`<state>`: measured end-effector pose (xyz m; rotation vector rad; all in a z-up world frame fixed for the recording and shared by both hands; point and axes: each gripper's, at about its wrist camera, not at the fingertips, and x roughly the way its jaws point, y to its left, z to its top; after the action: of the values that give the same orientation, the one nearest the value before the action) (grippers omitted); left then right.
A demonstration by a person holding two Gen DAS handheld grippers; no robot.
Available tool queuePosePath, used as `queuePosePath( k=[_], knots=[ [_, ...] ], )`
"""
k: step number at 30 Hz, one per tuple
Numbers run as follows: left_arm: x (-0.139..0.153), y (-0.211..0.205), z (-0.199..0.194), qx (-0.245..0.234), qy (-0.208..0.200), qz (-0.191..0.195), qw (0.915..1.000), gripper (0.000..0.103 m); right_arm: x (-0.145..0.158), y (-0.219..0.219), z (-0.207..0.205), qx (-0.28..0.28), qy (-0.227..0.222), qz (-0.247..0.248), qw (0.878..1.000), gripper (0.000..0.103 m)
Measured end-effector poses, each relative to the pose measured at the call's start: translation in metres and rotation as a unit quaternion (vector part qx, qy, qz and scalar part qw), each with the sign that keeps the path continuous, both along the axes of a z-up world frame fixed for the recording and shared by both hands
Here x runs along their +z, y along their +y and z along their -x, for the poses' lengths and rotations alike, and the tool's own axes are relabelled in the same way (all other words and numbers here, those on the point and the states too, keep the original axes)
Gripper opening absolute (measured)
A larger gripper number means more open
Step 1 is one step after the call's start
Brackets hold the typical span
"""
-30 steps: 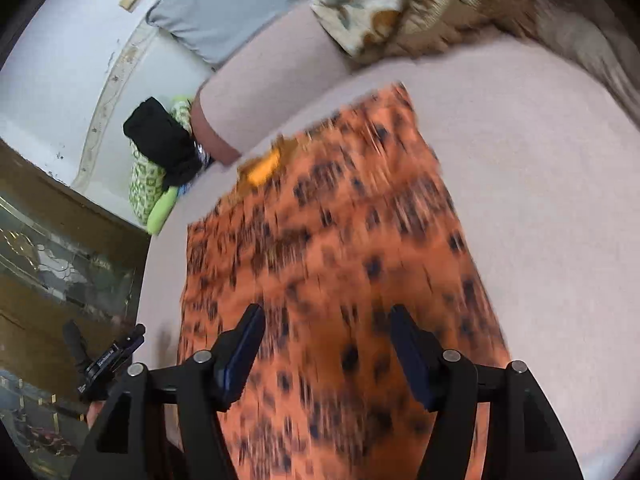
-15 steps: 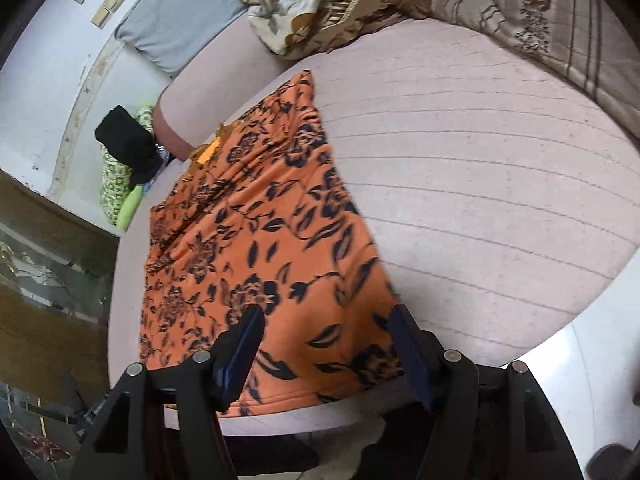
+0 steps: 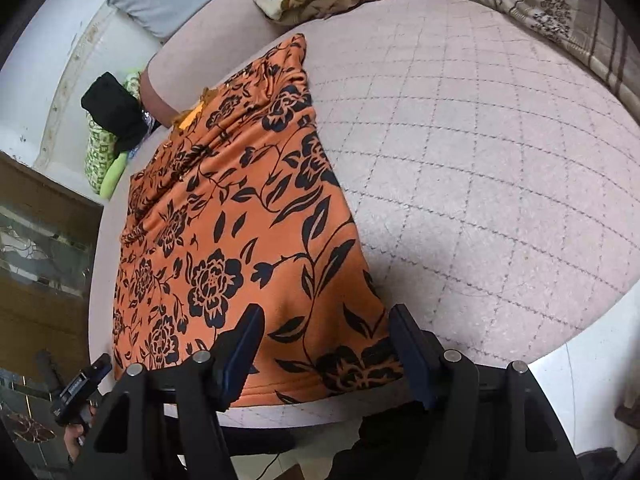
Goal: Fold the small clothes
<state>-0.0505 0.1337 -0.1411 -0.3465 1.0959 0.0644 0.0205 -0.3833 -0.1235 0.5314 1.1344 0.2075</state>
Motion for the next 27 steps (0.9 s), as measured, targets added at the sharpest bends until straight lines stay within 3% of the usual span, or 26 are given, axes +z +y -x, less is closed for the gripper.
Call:
queuePosePath(
  k=[5,6,8,11,14,16,17,20,21,22,23,24,25,27],
  knots=[
    [-0.009,-0.007,0.0,-0.02,0.01,-0.009,0.9997,0.067,-0.008,0.002,-0.002,0.003,0.013,-0.002,1.0,0.068],
    [-0.011,-0.006,0.001,-0.015,0.009,-0.015,0.9997,0.055,-0.009,0.002,-0.002,0.003,0.016,-0.003,1.0,0.068],
    [-0.013,-0.006,0.001,-0.011,0.013,-0.043,0.9989,0.042,-0.01,0.002,-0.003,0.005,0.016,-0.003,1.0,0.068],
    [-0.011,-0.002,0.002,-0.006,0.013,-0.033,0.9993,0.035,-0.01,0.001,-0.003,0.004,0.017,-0.005,1.0,0.066],
    [-0.002,-0.001,0.006,-0.003,0.004,-0.01,0.9999,0.035,0.002,0.005,-0.001,0.012,0.002,-0.001,1.0,0.065],
    [0.002,-0.004,0.008,-0.009,-0.008,-0.001,0.9999,0.049,0.003,0.006,-0.001,0.01,0.001,0.015,1.0,0.066],
    [-0.002,-0.006,0.006,-0.014,-0.003,-0.003,0.9999,0.07,-0.003,0.006,-0.004,0.01,0.012,0.025,1.0,0.066],
    [-0.013,-0.013,0.003,-0.019,0.014,-0.029,0.9993,0.072,-0.015,0.006,-0.007,0.011,0.035,0.016,0.999,0.065],
    [-0.011,-0.017,0.003,-0.026,0.015,-0.039,0.9988,0.06,-0.012,0.009,-0.005,0.021,0.026,0.014,0.999,0.045],
    [-0.009,-0.02,0.004,-0.034,0.014,-0.046,0.9983,0.046,-0.01,0.012,-0.004,0.03,0.026,0.01,0.999,0.014],
    [-0.007,-0.02,0.003,-0.035,0.018,-0.06,0.9974,0.024,-0.011,0.014,-0.004,0.033,0.031,0.003,0.999,0.014],
    [-0.006,-0.018,0.003,-0.038,0.017,-0.042,0.9982,0.01,-0.013,0.014,-0.003,0.034,0.034,-0.002,0.999,0.014],
    [-0.004,-0.012,0.003,-0.029,0.02,-0.007,0.9994,0.01,-0.011,0.015,-0.002,0.032,0.033,-0.006,0.999,0.014],
    [0.009,-0.008,0.008,-0.017,0.001,0.002,0.9999,0.01,-0.003,0.012,0.001,0.023,0.019,-0.035,0.999,0.014]
  ],
)
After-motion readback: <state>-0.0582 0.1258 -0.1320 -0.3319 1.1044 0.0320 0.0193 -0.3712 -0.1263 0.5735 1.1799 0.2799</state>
